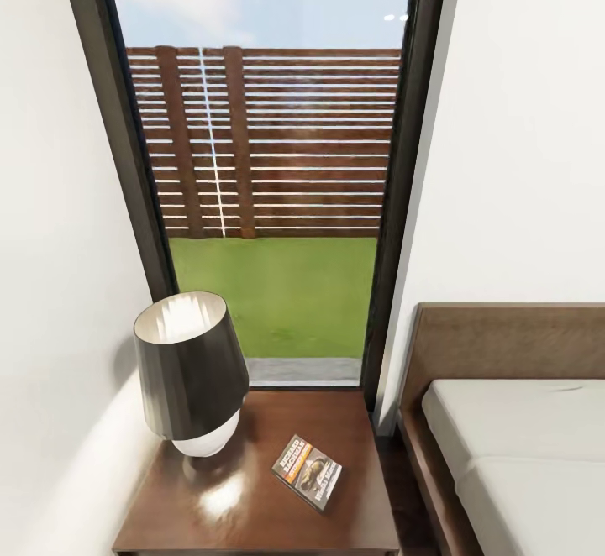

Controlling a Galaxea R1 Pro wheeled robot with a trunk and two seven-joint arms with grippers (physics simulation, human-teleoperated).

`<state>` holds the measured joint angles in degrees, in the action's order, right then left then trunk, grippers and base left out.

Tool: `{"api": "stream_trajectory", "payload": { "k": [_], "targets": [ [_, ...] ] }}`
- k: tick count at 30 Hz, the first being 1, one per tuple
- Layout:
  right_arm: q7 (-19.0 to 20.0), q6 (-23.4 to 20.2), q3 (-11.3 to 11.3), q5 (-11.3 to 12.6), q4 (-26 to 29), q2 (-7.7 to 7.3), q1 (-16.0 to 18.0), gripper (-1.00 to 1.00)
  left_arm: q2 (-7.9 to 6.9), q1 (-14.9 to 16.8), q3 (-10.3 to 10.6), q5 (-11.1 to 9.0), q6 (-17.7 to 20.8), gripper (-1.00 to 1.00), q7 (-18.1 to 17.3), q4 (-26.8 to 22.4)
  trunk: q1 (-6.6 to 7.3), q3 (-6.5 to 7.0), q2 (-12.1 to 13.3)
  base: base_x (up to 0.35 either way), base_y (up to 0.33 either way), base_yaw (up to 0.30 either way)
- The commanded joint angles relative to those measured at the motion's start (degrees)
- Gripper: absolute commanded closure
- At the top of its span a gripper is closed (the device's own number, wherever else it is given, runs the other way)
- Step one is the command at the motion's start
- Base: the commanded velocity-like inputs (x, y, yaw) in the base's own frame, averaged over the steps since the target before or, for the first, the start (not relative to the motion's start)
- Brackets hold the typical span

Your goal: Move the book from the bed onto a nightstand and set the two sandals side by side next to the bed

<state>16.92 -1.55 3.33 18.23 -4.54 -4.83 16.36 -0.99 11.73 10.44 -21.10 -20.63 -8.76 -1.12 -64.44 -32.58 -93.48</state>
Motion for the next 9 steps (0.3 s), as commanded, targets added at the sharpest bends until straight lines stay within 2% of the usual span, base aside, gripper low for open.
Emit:
{"api": "stream_trajectory", "payload": {
  "k": [1,9],
  "targets": [
    [0.28,-0.12,0.36,0.61,-0.12,-0.02,0.07,-1.00,0.00,0.04,0.37,-0.61,-0.14,-1.00,-0.29,0.07,0.01,-0.06,-0.03,0.000,0.000,0.000],
    [0.29,-0.12,0.37,0.65,-0.10,0.00,0.07,-1.00,-0.01,-0.01,0.36,-0.61,-0.15,-1.00,-0.29,0.07,0.01,-0.06,-0.03,0.000,0.000,0.000]
  ]
}}
